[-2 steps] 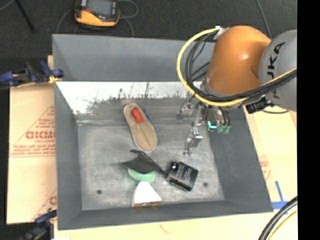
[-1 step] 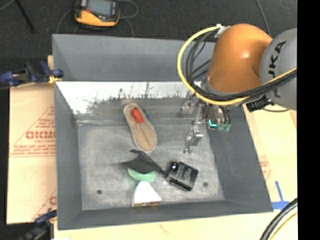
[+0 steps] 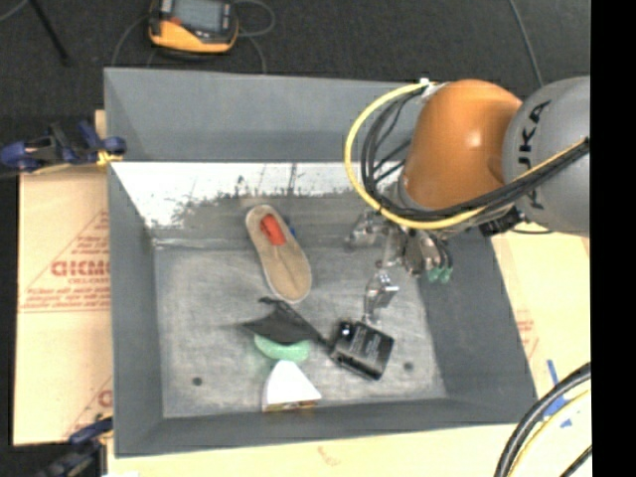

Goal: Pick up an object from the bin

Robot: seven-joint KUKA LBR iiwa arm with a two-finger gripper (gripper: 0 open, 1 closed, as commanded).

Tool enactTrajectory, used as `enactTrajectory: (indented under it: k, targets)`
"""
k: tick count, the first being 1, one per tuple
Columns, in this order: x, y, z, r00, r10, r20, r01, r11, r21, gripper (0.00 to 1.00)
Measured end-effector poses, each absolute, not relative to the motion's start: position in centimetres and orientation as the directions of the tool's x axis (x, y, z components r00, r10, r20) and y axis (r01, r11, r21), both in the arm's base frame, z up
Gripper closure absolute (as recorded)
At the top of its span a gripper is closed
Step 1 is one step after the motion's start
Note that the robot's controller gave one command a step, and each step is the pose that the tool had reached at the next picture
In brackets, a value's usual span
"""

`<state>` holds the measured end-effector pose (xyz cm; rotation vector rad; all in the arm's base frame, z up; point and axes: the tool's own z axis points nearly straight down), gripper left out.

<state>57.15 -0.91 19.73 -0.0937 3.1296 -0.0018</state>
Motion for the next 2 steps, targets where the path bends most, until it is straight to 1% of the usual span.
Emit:
enactTrajectory:
  k: [1, 2]
  targets:
    - [54.3, -0.1, 12.9, -1.0, 0.007, -0.007, 0.007, 1.0, 0.0, 0.0]
    - [55.9, -1.8, 7.3, -0.989, -0.15, -0.004, -0.15, 0.989, 0.0, 1.0]
